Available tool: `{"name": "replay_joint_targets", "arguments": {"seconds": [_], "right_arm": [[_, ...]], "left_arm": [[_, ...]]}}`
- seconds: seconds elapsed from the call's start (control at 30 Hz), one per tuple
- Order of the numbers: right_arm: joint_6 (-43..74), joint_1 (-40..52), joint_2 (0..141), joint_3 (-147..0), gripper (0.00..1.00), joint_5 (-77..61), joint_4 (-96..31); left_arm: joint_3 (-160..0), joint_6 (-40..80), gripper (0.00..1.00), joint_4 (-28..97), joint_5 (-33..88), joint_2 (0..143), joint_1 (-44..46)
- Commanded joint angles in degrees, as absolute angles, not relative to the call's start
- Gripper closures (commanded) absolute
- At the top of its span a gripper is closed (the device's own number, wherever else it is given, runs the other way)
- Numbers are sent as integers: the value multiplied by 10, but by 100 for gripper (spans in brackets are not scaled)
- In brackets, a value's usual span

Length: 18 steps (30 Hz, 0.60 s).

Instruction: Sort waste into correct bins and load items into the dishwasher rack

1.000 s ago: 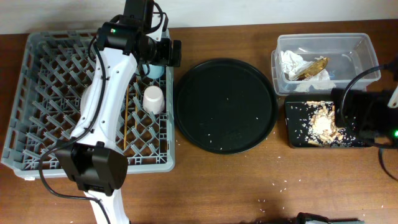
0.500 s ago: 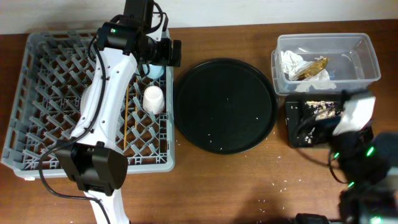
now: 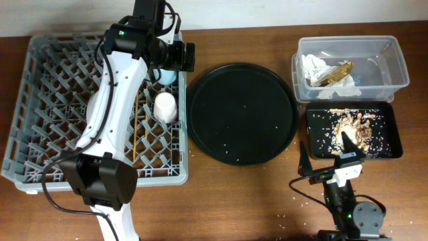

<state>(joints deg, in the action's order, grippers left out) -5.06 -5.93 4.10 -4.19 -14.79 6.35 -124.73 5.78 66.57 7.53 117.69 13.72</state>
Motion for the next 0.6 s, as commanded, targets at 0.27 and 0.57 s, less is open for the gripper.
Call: {"name": "replay_joint_targets", "arguments": {"seconds": [0.27, 0.57], "right_arm": [[-49, -55, 2, -3, 2, -68, -41], [-49, -55, 2, -3, 2, -68, -39]], "left_arm": [[-1259, 55, 1, 665, 77, 1173, 136], [-1259, 55, 1, 665, 77, 1173, 136]]}}
